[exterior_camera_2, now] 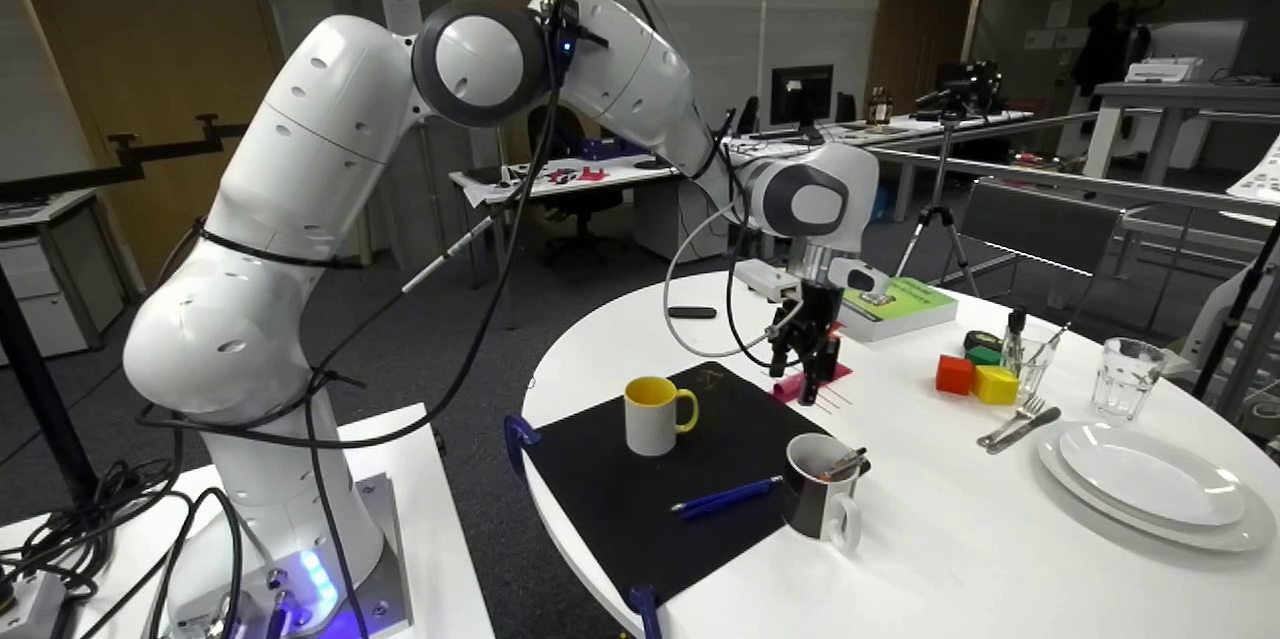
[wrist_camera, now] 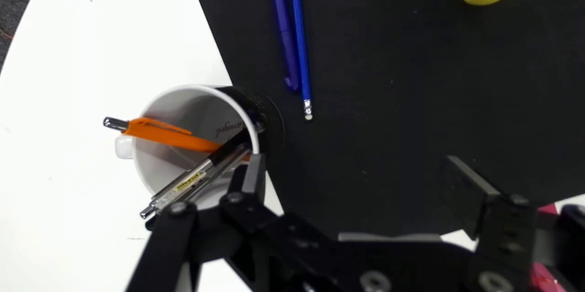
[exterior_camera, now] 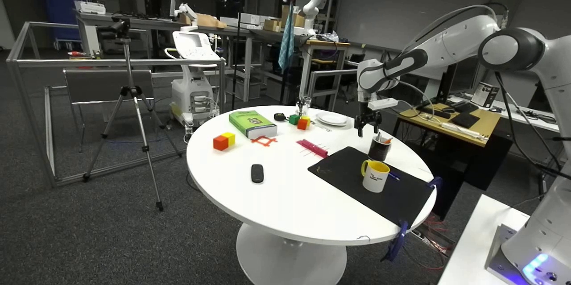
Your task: Remove the pencil from the left cup
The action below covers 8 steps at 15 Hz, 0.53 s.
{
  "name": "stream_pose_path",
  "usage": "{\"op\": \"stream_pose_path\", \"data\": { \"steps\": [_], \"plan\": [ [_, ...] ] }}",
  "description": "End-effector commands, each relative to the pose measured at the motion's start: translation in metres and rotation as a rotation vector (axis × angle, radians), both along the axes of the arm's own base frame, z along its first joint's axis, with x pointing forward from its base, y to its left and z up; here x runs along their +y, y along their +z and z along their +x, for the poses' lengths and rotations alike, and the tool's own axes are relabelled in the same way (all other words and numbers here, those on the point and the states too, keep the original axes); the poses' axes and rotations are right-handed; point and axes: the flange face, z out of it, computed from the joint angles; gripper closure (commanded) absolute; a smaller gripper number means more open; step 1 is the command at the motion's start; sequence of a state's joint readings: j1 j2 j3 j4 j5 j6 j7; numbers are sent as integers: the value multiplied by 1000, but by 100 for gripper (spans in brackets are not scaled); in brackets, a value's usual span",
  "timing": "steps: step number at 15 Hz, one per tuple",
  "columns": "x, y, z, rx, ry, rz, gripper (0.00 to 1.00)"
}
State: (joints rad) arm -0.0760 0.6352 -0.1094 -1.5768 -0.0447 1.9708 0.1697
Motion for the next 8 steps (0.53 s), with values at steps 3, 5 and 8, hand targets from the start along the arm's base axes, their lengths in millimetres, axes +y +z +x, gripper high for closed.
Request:
{"op": "stream_pose_path", "data": {
  "steps": [3,5,8],
  "plan": [
    [-21,16,-13,-91,-90,20,0],
    [-28,17,-14,-114,-120,20,0],
    [-36,19,-15,-142,-152,26,0]
  ]
}}
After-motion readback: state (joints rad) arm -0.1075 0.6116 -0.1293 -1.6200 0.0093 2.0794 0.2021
